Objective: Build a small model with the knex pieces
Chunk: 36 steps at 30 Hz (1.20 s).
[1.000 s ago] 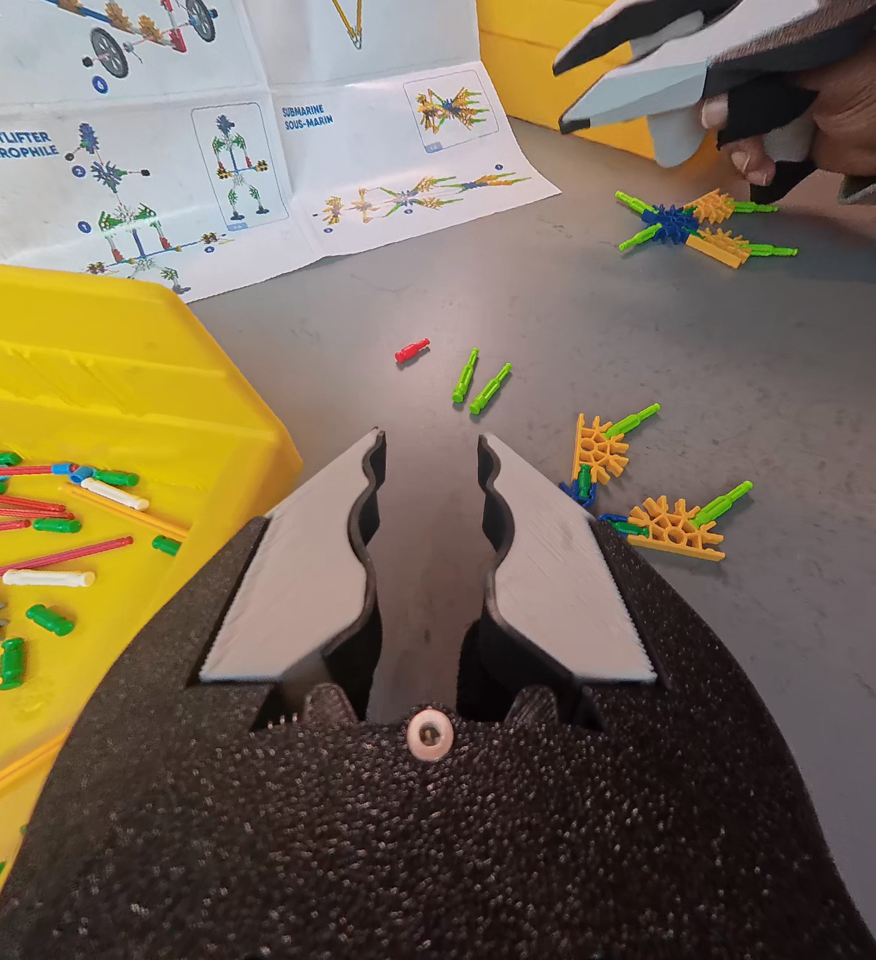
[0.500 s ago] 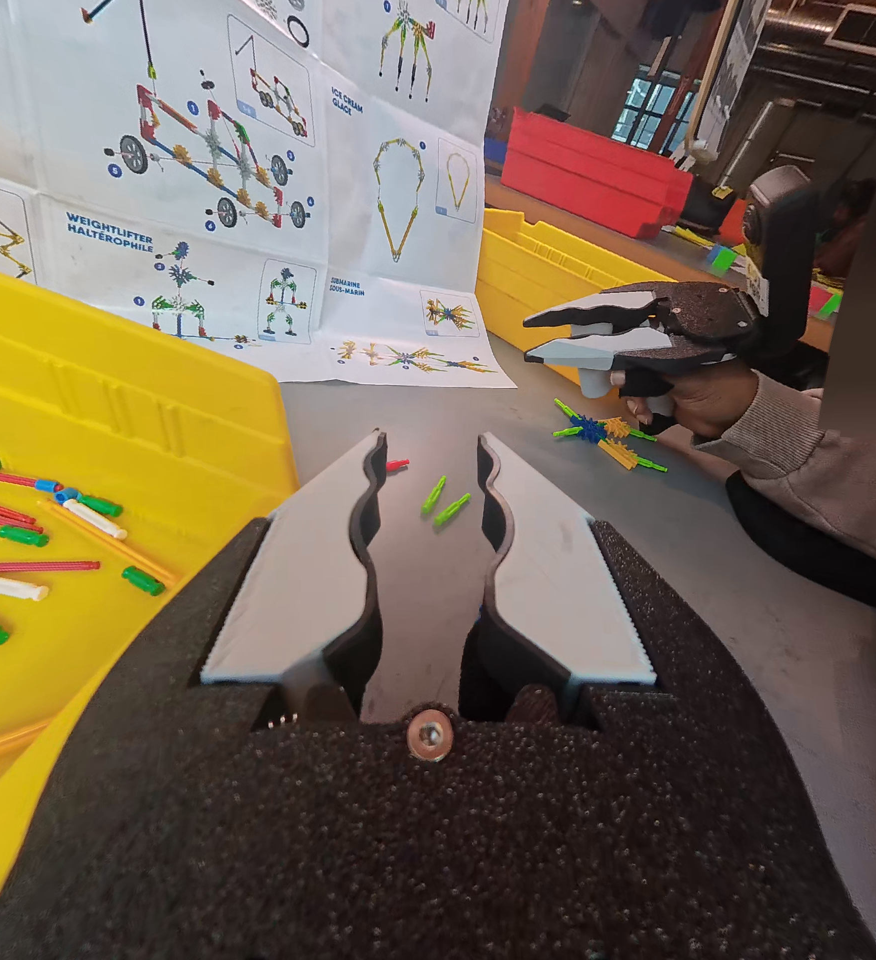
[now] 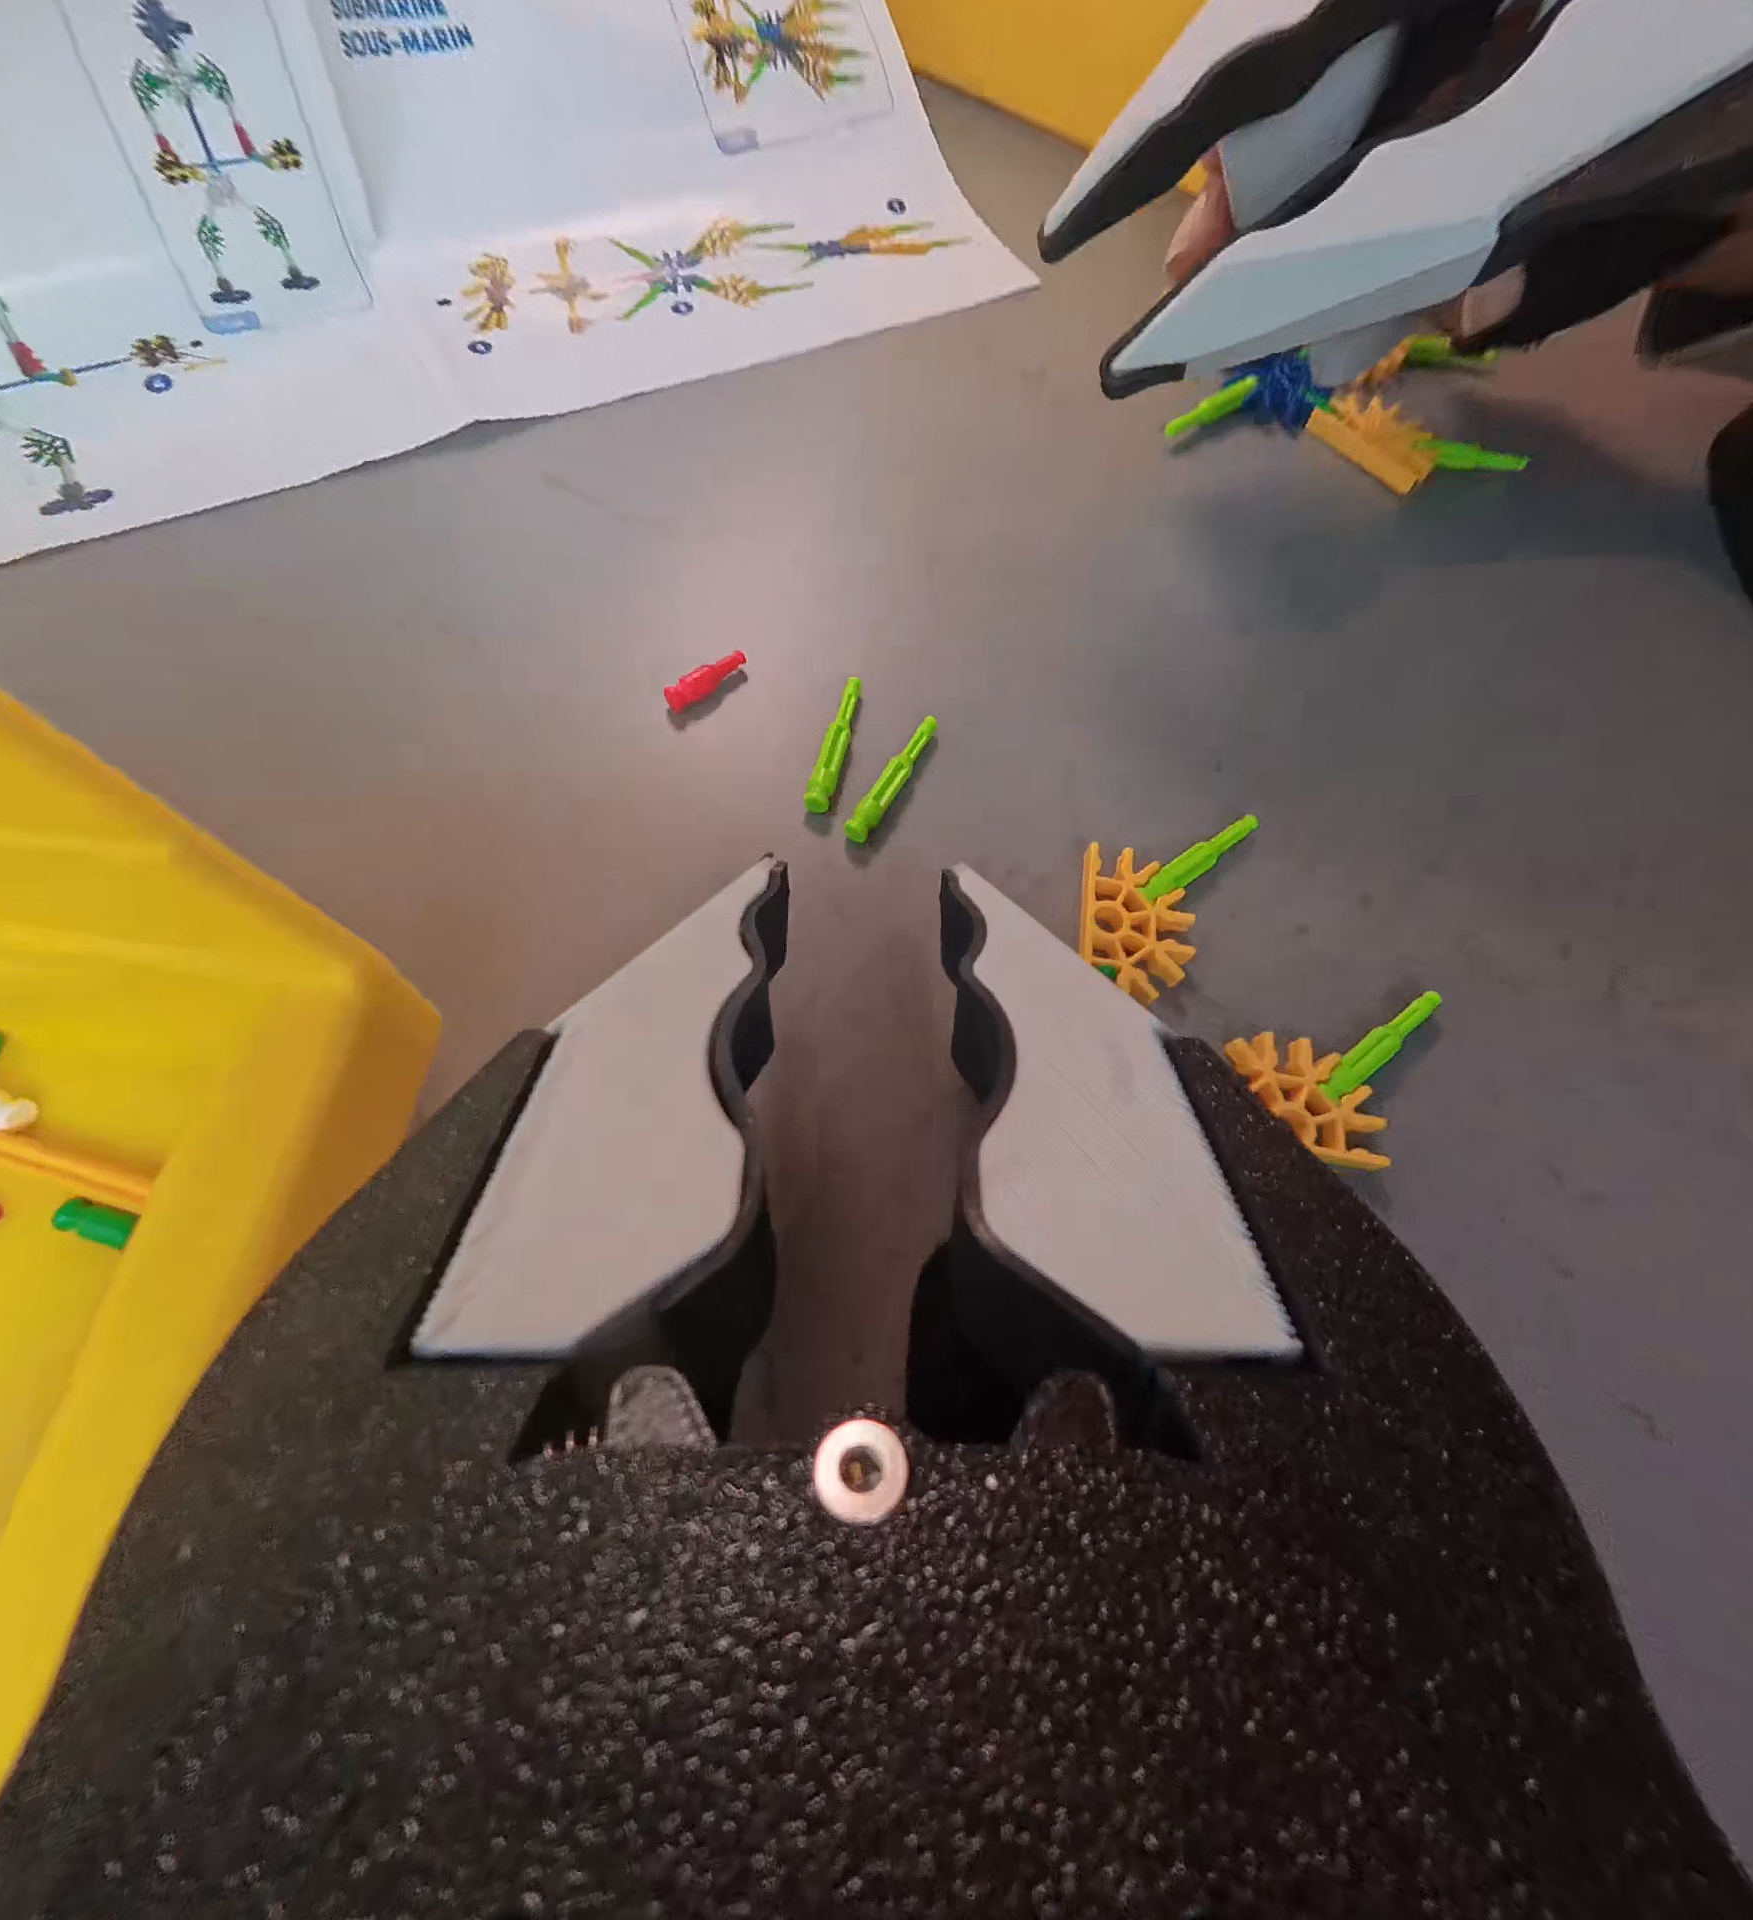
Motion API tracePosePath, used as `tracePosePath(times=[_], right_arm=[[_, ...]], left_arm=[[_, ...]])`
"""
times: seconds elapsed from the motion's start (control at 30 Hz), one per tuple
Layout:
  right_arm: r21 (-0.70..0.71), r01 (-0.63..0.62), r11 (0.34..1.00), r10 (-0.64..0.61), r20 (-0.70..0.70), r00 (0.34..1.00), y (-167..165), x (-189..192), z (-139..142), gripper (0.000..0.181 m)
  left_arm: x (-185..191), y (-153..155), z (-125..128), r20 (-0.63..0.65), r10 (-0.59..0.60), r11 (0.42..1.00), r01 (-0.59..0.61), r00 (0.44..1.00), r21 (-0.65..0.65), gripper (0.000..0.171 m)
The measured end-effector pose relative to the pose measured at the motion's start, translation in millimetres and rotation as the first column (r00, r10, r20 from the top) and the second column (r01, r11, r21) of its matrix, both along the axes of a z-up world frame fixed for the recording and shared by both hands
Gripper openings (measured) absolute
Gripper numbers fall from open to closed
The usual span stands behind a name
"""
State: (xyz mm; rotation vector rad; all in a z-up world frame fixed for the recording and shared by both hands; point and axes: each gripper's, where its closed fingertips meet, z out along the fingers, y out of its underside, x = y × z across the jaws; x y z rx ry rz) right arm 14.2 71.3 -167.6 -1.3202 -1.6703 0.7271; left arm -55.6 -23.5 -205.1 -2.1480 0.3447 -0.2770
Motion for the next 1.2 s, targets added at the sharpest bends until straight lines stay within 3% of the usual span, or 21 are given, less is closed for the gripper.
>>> tracePosePath(times=[0.13,0.3,0.4,0.53,0.73,0.87,1.13,1.2], right_arm=[[-0.024,-0.177,0.984,0.179,0.102,0.979,-46,-3,-17,0.026],[-0.151,-0.350,0.925,0.377,0.229,0.897,-104,7,-39,0.026],[-0.130,-0.308,0.942,0.333,0.286,0.898,-105,3,-49,0.024],[-0.141,-0.290,0.947,0.321,0.340,0.884,-104,4,-56,0.000],[-0.131,-0.286,0.949,0.315,0.381,0.869,-96,18,-56,0.000],[-0.111,-0.350,0.930,0.365,0.394,0.843,-92,32,-56,0.000],[-0.249,-0.512,0.822,0.569,0.403,0.717,-120,68,-55,0.001],[-0.289,-0.517,0.805,0.592,0.354,0.724,-126,68,-46,0.020]], left_arm=[[6,13,-13,-0.079,-0.052,0.998,0.048,0.996,-0.052,0.025],[8,22,-21,-0.131,-0.082,0.994,0.071,0.988,-0.087,0.011],[10,22,-21,-0.114,-0.089,0.993,0.079,0.989,-0.088,0.006],[7,19,-21,-0.119,-0.081,0.994,0.071,0.990,-0.086,0.005],[5,0,-8,-0.040,-0.050,0.998,0.048,0.998,-0.050,0.005],[11,-20,0,-0.022,-0.100,0.995,0.099,0.995,-0.028,0.005],[26,-30,10,0.008,-0.169,0.986,0.169,0.986,-0.007,0.006],[34,-31,14,0.048,-0.185,0.983,0.185,0.982,0.008,0.006]])
